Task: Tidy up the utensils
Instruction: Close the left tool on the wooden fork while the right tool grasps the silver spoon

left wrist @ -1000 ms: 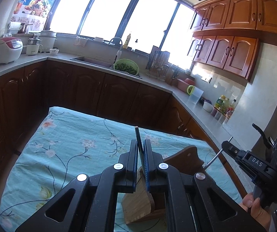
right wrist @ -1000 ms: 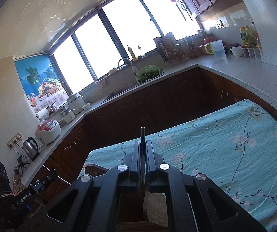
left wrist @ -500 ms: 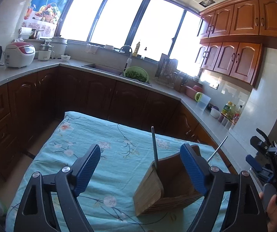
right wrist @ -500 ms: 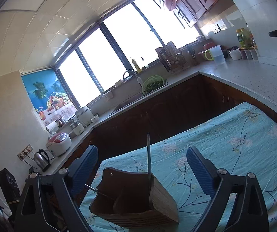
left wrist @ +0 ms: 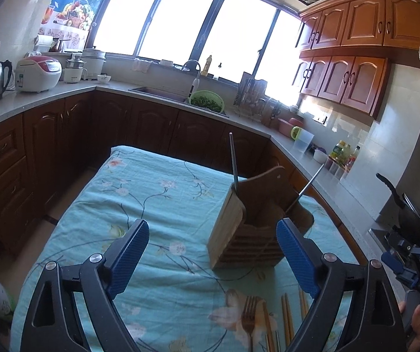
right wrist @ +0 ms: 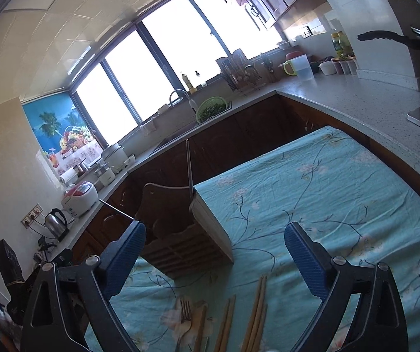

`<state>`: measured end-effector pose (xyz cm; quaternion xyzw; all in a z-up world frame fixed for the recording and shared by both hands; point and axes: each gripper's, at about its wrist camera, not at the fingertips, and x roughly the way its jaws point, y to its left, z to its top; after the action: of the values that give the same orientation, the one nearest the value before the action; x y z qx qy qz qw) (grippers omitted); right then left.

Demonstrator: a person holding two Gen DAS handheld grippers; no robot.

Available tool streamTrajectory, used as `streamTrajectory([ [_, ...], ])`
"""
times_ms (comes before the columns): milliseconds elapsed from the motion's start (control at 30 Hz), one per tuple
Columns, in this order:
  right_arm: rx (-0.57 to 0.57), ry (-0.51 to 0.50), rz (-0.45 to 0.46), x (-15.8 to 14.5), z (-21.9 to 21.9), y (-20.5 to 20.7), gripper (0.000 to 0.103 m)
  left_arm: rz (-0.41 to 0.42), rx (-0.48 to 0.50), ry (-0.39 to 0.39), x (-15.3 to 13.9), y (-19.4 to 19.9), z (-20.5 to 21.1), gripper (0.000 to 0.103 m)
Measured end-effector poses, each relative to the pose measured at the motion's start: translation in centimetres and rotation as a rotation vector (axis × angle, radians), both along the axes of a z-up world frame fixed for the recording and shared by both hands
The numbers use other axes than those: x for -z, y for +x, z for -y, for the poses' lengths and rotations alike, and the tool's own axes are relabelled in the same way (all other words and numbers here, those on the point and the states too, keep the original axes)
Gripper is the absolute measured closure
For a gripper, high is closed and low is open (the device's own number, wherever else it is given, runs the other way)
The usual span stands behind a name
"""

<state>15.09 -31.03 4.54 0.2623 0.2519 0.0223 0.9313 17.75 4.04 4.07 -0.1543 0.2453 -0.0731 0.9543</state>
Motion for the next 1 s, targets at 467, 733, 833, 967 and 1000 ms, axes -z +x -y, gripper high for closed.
streamTrajectory([
  [467,-0.015,-0.025,-0.114,4.2,-2.1,-6.5,0.006,-0.123,0.058,-0.014,3.6,-5.4,0.5,0.014],
  [733,-0.053,-0.04,-0.19,6.7,-3.5,-8.4,0.006,-0.16,0.069,0.01,4.4,-6.3,1.2,0.014],
  [833,-0.068,-0.031,-0.218,7.7,-3.8,-8.6,0.006,-0.173,0.076,0.025,4.7,-6.2,1.7,0.014],
  [967,-0.072,-0.021,-0.253,9.0,-3.9,-8.6,0.007,-0.199,0.094,0.037,5.2,-5.6,2.3,0.015],
  [1000,-0.069,-0.017,-0.263,9.3,-3.8,-8.5,0.008,-0.204,0.088,0.038,5.3,-5.4,2.5,0.015],
])
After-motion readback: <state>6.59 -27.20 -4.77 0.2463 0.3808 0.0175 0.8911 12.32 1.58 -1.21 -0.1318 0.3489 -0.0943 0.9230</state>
